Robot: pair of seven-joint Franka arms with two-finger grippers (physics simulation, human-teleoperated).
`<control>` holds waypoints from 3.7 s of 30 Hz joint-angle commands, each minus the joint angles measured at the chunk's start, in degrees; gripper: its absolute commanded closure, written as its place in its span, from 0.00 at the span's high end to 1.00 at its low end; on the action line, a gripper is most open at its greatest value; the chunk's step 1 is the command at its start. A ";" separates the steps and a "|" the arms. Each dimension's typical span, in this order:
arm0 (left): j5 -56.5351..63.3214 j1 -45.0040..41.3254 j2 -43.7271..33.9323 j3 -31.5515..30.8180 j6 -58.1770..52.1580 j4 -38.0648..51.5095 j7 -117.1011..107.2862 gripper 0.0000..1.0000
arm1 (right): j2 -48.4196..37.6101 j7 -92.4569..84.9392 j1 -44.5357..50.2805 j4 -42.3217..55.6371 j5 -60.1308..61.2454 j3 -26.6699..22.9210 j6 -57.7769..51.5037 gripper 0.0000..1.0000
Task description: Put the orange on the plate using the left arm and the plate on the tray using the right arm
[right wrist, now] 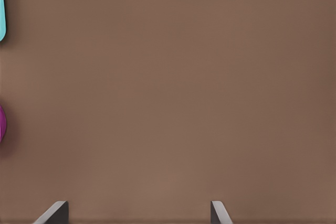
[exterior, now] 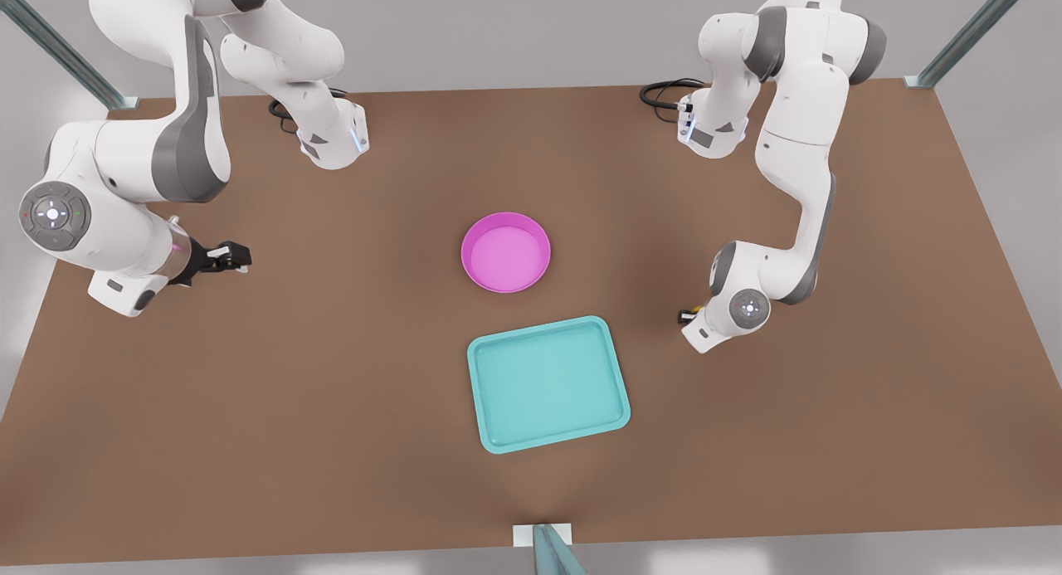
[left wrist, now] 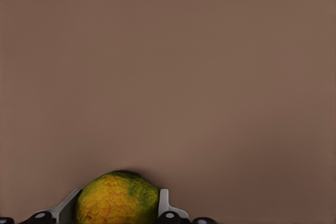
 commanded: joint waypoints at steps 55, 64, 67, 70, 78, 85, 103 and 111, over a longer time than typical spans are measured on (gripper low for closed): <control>-3.11 7.56 -26.82 -0.88 -50.59 32.35 4.02 1.00 | -1.64 28.79 29.71 -39.96 26.99 5.18 49.96 1.00; -4.34 7.38 -26.55 2.64 -62.19 36.74 4.72 1.00 | 12.34 3.39 28.39 -35.04 36.33 5.80 44.69 1.00; -4.16 7.38 -26.64 2.63 -62.36 36.74 4.02 1.00 | 14.63 3.21 28.39 -34.60 36.33 5.80 44.69 1.00; -4.08 7.38 -26.64 2.46 -62.19 36.74 3.67 1.00 | 15.86 2.33 28.30 -34.78 36.24 5.71 44.69 1.00; -3.99 7.47 -26.90 4.22 -62.10 36.74 3.67 1.00 | 20.78 2.24 28.57 -33.02 36.24 5.71 45.57 1.00; -6.54 7.30 -27.34 3.34 -67.55 36.74 4.11 1.00 | 21.48 2.24 28.65 -31.70 36.07 5.71 44.78 0.21; -6.89 7.21 -26.11 4.04 -64.39 38.41 3.75 1.00 | 19.64 2.60 21.89 -20.02 38.17 5.18 38.27 0.21; -8.64 6.68 -25.59 2.02 -70.10 38.85 4.28 1.00 | 34.58 12.18 20.48 2.75 46.53 2.28 42.31 0.21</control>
